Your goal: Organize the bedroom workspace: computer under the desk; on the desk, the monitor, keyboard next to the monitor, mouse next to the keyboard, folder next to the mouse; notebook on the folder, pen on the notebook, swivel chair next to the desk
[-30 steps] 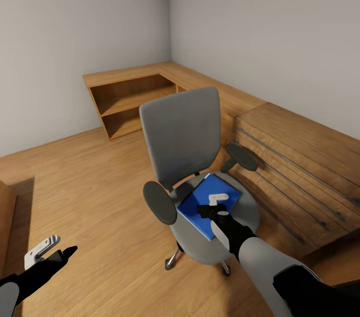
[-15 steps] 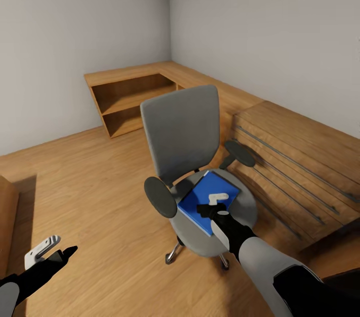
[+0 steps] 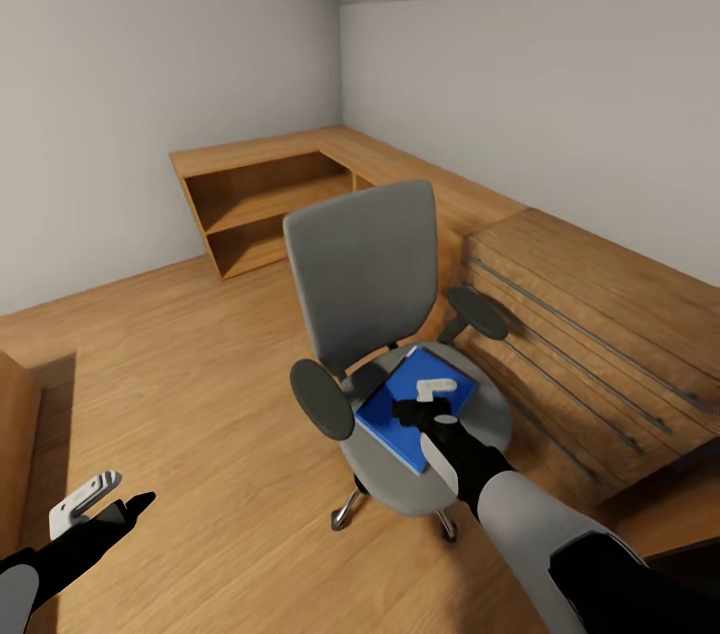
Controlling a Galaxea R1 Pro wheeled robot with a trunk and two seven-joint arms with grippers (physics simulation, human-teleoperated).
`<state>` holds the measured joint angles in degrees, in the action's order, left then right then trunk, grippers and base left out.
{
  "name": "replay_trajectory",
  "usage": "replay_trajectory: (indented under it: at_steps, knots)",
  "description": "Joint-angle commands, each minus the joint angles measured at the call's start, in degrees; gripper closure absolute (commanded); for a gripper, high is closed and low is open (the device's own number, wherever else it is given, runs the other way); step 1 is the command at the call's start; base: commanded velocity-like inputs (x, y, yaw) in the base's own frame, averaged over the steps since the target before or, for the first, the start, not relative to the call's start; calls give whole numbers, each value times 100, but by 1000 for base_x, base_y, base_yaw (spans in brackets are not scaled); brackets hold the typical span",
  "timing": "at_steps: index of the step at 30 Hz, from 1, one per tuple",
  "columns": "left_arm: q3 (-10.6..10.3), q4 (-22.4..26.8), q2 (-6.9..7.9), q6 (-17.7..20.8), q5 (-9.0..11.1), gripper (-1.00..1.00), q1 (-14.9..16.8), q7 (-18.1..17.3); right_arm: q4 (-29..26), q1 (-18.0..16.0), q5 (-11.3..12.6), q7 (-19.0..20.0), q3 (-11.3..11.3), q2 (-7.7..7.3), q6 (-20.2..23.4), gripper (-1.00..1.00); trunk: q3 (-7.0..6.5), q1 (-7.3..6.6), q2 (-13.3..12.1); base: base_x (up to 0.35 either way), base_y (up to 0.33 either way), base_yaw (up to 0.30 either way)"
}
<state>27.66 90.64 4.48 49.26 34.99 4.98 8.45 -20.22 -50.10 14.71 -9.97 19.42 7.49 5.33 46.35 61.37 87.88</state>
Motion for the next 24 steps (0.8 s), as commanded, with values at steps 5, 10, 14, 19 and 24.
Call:
replay_trajectory:
  at_steps: [5,10,14,19,24]
  knots:
    - [-1,-18,0,18,55,-100,3,62,-415,48,55,-56,37,-28,51,-100,-86,-111,-200,0,0,0]
    - [-14,-102,-3,-1,49,-100,3,82,-698,129,79,-121,30,-35,102,-100,-176,-221,-400,0,0,0]
    - [-21,-351,-7,-20,49,-100,3,76,-872,176,93,-227,22,-45,260,-100,-247,-308,-561,0,0,0]
    - [-1,-572,-137,-159,-86,-100,-4,-55,-1051,315,131,-340,-33,-184,439,-100,-265,-330,-599,0,0,0]
    - [56,-665,-146,-319,-130,-100,-11,-68,-1144,392,101,-344,1,-147,532,-100,-265,-330,-599,0,0,0]
